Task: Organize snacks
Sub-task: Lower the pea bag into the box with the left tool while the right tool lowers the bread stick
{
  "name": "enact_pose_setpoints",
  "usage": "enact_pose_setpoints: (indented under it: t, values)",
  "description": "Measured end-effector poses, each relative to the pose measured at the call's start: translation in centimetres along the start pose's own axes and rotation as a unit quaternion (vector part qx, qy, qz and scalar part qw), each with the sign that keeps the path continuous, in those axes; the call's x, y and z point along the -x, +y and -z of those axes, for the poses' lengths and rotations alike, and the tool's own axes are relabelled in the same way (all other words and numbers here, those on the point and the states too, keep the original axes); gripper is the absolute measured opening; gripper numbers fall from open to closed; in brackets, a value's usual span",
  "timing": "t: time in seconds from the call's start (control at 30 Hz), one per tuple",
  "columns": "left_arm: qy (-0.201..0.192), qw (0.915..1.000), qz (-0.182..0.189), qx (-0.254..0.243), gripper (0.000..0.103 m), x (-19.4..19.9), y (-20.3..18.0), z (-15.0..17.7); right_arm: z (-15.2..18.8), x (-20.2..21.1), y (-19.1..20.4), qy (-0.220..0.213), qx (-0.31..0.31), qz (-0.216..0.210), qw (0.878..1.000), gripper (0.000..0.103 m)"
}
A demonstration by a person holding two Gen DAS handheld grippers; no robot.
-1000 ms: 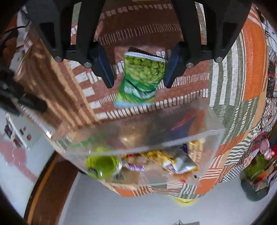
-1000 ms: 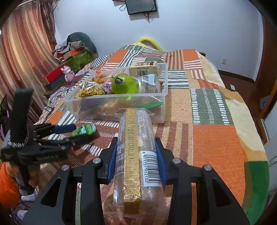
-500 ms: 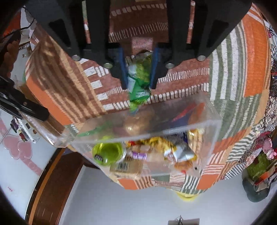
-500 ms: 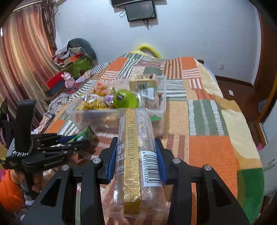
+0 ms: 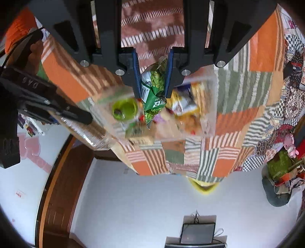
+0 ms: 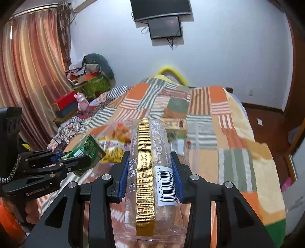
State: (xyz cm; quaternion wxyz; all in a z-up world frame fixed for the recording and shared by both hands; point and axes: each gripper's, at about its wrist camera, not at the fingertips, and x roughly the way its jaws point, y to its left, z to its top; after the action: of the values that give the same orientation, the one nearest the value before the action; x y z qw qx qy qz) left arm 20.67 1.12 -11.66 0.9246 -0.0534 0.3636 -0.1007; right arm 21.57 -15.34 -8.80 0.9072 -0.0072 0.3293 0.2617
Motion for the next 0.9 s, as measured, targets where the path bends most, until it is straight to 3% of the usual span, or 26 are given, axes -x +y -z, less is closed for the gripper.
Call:
enact_pose_setpoints:
  t: [0.27,0.57,0.7,0.9]
  values:
    - [-0.012,0.9996,-0.025,0.0,0.023,-2.8,1.3,-3.2,-2.2,-3.3,0.7,0.001,-0.002,-0.014,1.0,0.037]
    - [0.005,0.9991,-0.035,0.022,0.023,-6.9,3.6,-4.7,-2.8,-7.9,0.4,0.039,-0.007,-0.011,0.999,0.037]
    - [0.008,0.999,-0.037,0.026,0.024,-8.0,3.9,-4.8,-2.6,-8.3,0.1,0.048,-0.015,-0.016,0.999,0.04]
    - [0.02,0.9991,-0.028,0.024,0.033,-8.4,3.6,-4.2,-2.6,-7.0,-0.1,0.042,-0.011,-0.016,0.999,0.04]
